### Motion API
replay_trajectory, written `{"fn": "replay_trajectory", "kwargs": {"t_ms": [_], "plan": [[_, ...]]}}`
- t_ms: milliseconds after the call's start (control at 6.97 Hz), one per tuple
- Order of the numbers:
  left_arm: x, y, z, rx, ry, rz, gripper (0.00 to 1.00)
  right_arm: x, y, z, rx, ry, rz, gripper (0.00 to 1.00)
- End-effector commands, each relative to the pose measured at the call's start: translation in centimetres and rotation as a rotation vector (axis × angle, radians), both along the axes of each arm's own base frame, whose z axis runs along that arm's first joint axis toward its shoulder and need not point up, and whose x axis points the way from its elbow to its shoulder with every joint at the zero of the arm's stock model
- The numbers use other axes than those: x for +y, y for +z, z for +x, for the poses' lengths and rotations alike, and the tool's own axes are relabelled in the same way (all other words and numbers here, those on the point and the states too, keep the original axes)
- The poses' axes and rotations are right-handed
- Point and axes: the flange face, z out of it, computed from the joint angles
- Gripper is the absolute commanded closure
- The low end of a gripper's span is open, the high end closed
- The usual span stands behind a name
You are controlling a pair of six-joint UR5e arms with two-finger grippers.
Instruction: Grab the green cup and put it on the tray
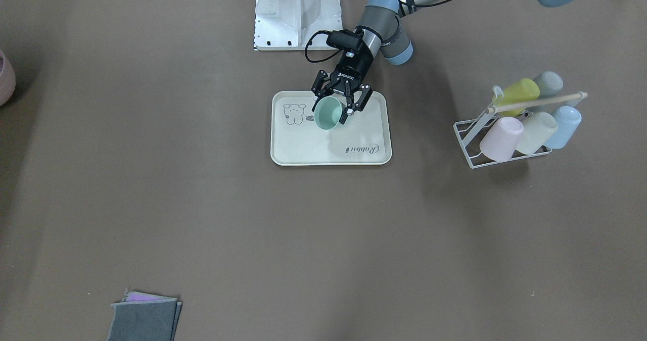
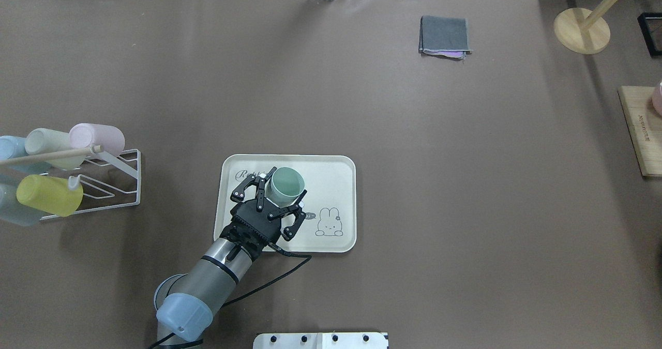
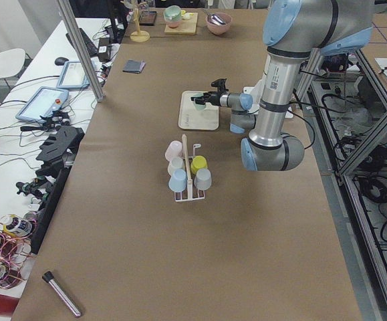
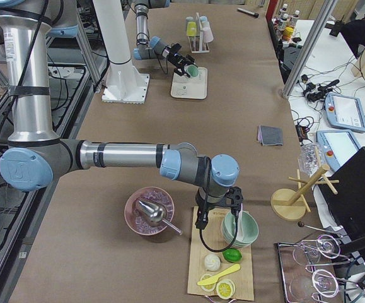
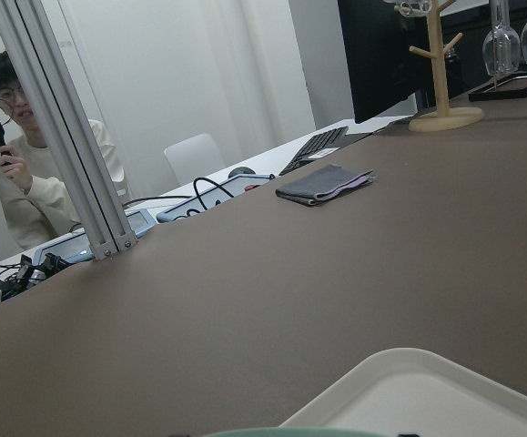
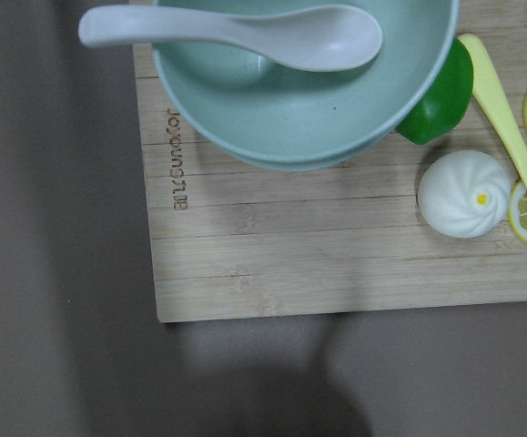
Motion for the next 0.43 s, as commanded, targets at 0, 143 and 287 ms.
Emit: {"fn": "replay_trajectory", "kwargs": {"t_ms": [0, 143, 287], "plan": [[-0.27, -0.05, -0.11, 0.001, -0.005, 0.000, 0.18, -0.05, -0.11, 0.02, 0.000, -0.001, 0.002, 0.00], [-0.28, 0.01, -0.07, -0.001, -0.005, 0.000, 0.17, -0.06, -0.12, -0.07, -0.002, -0.002, 0.002, 0.00], [-0.27, 0.11, -0.10, -0.002, -0.005, 0.000, 0.16, -0.06, -0.12, -0.07, -0.002, -0.002, 0.002, 0.00]]}}
